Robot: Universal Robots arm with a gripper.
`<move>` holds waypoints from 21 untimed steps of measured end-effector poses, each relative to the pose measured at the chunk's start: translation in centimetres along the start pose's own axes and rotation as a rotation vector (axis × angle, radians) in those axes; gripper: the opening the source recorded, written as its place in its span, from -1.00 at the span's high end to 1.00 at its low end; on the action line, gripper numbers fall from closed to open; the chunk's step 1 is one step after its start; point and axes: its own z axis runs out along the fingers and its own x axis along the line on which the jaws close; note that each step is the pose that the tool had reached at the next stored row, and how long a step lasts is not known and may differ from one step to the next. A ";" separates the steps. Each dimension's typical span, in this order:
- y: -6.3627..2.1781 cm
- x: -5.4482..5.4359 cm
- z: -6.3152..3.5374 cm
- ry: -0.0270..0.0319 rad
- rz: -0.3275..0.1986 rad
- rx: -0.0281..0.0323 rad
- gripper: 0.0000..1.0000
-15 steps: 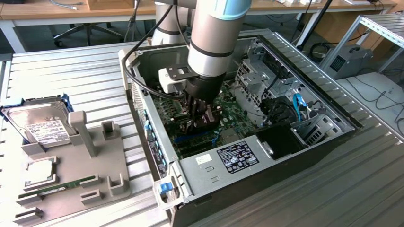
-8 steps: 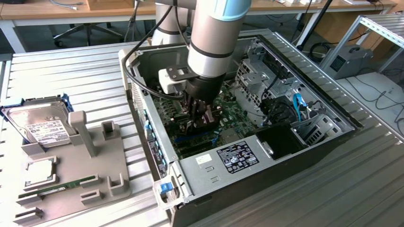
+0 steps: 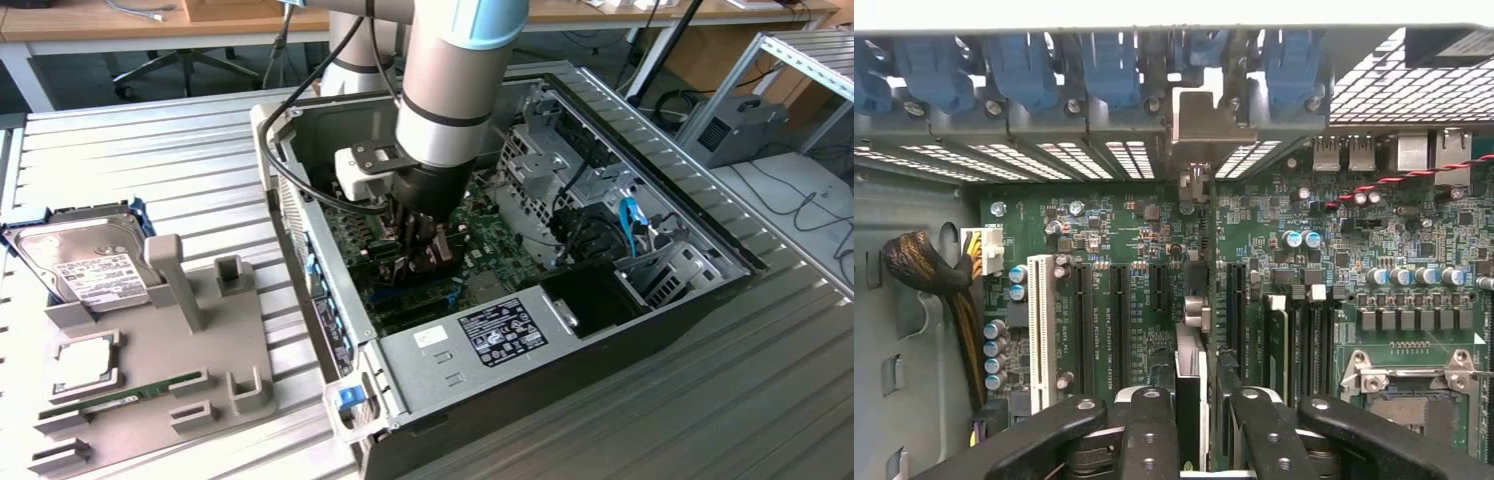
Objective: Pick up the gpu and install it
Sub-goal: 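Insert the gpu into the slot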
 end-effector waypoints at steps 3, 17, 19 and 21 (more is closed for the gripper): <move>0.00 0.0 0.02 -0.0002 0.000 0.0001 0.48; 0.04 0.0 -0.92 -0.0002 0.000 0.0016 0.21; 0.06 0.0 -1.55 -0.0005 0.000 0.0018 0.21; 0.08 0.0 -1.99 -0.0006 0.000 0.0018 0.21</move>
